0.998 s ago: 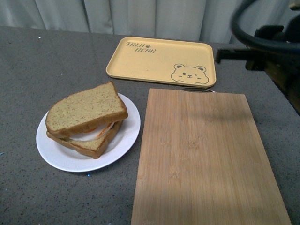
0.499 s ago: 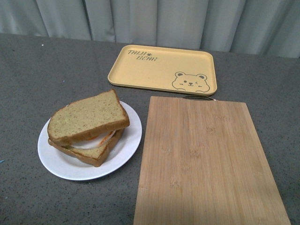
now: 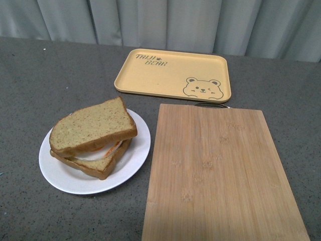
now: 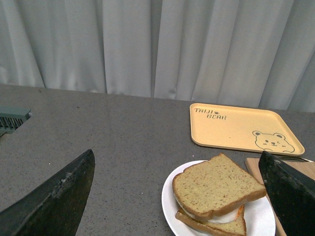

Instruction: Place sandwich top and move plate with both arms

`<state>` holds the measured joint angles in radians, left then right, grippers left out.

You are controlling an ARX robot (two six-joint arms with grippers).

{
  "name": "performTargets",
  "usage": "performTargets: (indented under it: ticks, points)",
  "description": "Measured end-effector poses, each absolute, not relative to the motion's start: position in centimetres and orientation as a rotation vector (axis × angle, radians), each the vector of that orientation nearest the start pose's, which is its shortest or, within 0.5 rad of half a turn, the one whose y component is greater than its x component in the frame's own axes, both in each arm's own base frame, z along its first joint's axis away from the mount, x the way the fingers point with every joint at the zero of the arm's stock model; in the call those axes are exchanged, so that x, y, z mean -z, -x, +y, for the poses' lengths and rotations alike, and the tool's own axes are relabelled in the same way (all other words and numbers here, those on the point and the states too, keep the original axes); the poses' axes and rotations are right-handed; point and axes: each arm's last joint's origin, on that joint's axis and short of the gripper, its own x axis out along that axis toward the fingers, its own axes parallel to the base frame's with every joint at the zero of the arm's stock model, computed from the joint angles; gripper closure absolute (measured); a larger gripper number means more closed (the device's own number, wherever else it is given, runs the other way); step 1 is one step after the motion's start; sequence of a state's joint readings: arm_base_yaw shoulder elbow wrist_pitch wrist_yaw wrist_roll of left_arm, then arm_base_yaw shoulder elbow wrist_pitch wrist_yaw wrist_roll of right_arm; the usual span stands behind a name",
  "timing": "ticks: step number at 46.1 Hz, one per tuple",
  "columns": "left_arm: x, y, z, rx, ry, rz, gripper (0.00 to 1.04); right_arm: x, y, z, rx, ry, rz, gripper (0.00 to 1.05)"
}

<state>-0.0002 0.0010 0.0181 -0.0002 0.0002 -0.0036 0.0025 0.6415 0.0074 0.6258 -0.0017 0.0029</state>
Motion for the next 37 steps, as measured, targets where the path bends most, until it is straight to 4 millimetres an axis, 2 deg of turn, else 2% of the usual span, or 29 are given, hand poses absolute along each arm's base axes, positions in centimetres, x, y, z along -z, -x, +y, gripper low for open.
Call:
performTargets:
  ticks: [12,37]
  points:
    - [-17.0,-9.7,0.0,0.000,0.004,-0.017,0.07,-16.7,-12.5,0.0,-0.003,-0.003,-0.003,1.04]
    - [-17.0,-9.7,0.0,0.001,0.004,-0.017,0.07,-16.8,-11.3,0.0,-0.003,-0.003,-0.008,1.04]
